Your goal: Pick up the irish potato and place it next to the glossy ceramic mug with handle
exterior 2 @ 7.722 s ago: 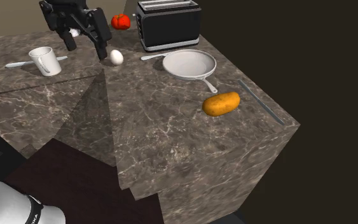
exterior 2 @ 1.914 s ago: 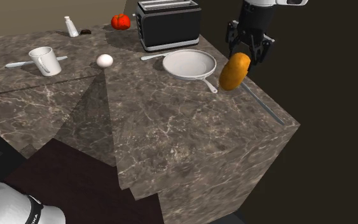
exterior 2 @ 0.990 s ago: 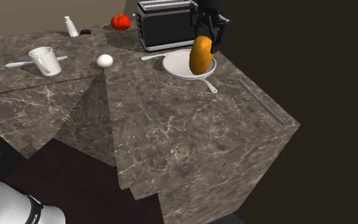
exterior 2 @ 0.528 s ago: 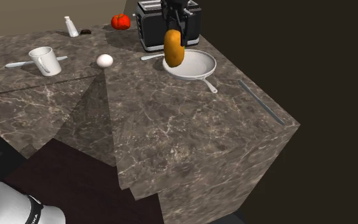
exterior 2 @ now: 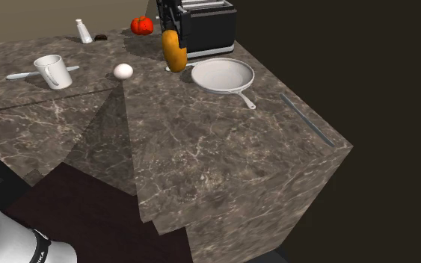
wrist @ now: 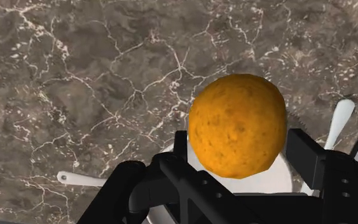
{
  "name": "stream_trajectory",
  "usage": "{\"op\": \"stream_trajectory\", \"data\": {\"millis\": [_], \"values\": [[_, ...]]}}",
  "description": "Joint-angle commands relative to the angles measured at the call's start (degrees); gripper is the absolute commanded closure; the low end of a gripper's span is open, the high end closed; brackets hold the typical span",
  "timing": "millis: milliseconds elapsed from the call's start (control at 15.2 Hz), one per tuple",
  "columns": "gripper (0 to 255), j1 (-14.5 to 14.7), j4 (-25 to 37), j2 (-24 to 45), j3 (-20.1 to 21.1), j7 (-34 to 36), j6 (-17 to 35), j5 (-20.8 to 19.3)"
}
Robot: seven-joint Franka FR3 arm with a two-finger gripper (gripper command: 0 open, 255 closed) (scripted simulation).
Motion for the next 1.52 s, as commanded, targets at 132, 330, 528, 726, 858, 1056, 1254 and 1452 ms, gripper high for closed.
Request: {"op": "stream_trajectory", "data": {"millis": [132,330,528,726,858,1056,1254,1452], "values": [[255,2.75,0.17,0.18,2.56,5.57,0.25,-0.5],[255,4.81,0.58,0.52,4.47,9.65,0.33,-0.87],[255,6.83,1.59,1.35,6.35,13.69,0.26,-1.23],[255,8.88,3.23,2.66,8.14,17.67,0.03,-1.63],[255,10.26,4.68,3.8,9.27,20.29,-0.23,-1.94],[255,12.35,7.4,5.9,10.89,24.16,-0.8,-2.48],[255,14.49,10.82,8.48,12.38,27.95,-1.62,-3.13],[255,16.7,15.01,11.56,13.7,31.62,-2.75,-3.9]]}}
